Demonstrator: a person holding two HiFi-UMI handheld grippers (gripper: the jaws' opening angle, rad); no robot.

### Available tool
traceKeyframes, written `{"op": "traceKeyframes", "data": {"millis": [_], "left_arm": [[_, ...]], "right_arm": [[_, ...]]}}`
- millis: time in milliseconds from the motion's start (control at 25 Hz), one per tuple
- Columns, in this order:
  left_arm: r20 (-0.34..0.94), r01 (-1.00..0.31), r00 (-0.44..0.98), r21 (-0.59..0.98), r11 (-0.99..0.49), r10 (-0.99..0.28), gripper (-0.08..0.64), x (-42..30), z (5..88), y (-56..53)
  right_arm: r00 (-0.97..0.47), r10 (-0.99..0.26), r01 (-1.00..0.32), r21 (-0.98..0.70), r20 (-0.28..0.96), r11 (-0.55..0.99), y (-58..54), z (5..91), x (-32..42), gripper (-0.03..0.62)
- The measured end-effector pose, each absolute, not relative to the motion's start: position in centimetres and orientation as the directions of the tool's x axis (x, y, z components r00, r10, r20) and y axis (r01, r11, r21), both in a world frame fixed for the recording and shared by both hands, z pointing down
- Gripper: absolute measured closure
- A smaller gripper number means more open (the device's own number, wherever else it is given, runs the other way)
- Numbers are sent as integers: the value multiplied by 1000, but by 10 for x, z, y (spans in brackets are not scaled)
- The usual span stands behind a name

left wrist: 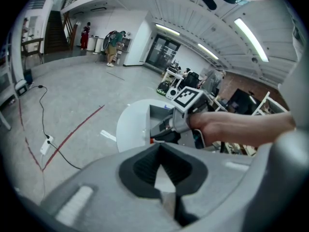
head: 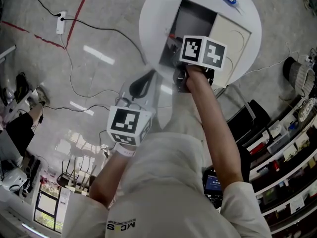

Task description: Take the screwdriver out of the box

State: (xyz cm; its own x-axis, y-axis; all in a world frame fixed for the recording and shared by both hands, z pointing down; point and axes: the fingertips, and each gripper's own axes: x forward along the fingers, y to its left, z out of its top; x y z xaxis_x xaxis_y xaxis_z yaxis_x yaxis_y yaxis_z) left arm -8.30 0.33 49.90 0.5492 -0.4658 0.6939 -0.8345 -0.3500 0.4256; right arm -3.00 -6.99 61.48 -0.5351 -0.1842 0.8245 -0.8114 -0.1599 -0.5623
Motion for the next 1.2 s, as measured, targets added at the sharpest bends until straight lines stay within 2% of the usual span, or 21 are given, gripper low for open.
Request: {"op": "traceKeyframes", "data": {"millis": [640,920,1200], "left_arm": [[696,-841,540,430,-327,-473,560,-87,504,3],[696,-839,544,433,-331,-469,560,-89,504,7],[695,-838,545,433,-331,-470,560,-88,501,7]], "right_arm": [[-591,-92,-785,-598,801,-160,-66,630,-33,500],[-646,-100,-732,-651,757,-200,-66,631,-38,492],[-661,-85,-727,-665,745,-172,-66,630,-39,488]]}}
